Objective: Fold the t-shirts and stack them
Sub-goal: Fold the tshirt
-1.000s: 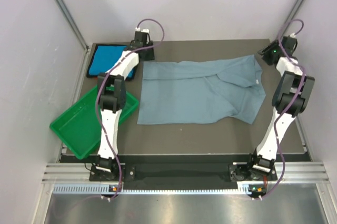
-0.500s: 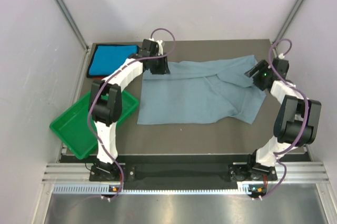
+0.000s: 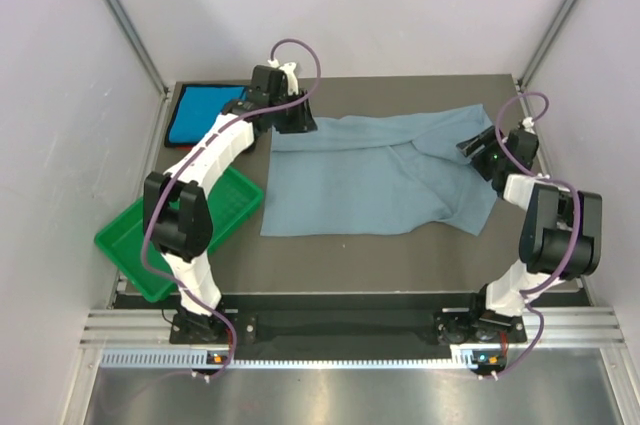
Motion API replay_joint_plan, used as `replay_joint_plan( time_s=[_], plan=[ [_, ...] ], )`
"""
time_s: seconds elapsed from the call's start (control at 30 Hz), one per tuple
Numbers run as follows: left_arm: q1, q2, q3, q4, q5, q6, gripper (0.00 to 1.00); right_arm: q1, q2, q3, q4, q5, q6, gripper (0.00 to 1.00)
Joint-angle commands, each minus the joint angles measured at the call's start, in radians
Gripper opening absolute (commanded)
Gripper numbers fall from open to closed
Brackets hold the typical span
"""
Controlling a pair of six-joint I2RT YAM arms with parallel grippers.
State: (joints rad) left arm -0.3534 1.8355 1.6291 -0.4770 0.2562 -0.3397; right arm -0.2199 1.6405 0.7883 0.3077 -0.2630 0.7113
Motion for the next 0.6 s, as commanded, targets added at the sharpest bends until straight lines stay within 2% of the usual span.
replay_joint_plan(
  time_s=[0.0,0.37,0.57],
  plan=[
    [0.001,-0.013,-0.015,-0.011,-0.021,-0.007,0.43,0.019,0.037,0.009,0.097,0.011,0.008,0.67],
    [0.001,0.001,-0.011,-0.011,-0.043,-0.007,0.43,0.054,0.036,-0.006,0.073,0.074,-0.004,0.65],
    [0.001,0.028,-0.038,0.017,-0.025,-0.074,0.42,0.079,0.03,-0.041,0.083,0.16,0.03,0.66]
  ],
)
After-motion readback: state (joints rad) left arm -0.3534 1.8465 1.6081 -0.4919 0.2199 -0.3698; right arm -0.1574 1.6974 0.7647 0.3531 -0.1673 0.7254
